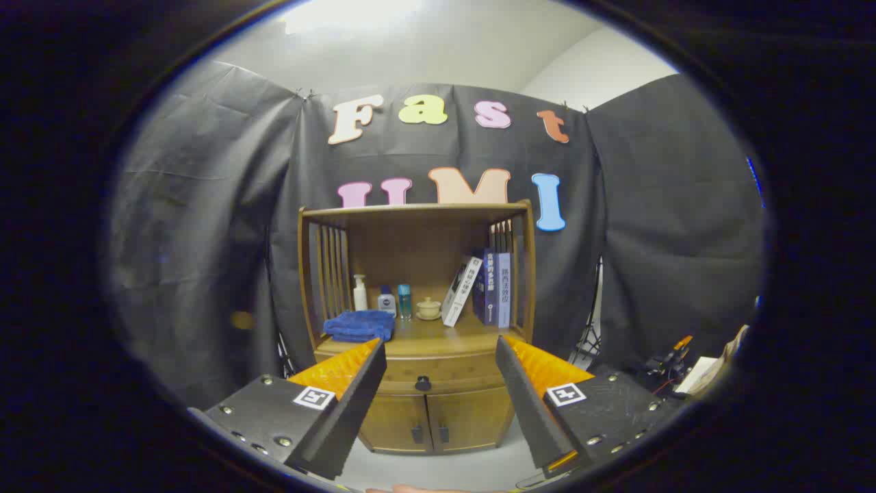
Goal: Pull open the drawer, take out the items inside it, and place them on the countertop above the cabinet.
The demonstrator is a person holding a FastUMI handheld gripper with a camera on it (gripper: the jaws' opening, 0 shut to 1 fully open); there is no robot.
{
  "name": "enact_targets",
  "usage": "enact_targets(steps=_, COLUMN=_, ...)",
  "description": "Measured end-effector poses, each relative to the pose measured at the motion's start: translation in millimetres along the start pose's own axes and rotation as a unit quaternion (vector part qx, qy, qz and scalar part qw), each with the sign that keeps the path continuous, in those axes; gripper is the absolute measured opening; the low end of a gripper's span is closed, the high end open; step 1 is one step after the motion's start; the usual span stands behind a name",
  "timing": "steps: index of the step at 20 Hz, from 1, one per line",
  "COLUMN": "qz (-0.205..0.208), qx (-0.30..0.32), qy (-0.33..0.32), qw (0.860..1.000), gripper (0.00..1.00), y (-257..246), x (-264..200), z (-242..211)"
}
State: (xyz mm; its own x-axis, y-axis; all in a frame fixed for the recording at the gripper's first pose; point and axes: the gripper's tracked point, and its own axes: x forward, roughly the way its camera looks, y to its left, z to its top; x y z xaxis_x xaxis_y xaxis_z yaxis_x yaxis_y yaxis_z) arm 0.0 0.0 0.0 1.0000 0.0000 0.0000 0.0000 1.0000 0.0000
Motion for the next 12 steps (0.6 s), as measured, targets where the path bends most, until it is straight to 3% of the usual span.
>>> enact_targets(steps=12, qz=-0.037, qx=-0.012, qy=-0.001, qw=0.999, gripper=0.97, y=10, x=9, z=-28)
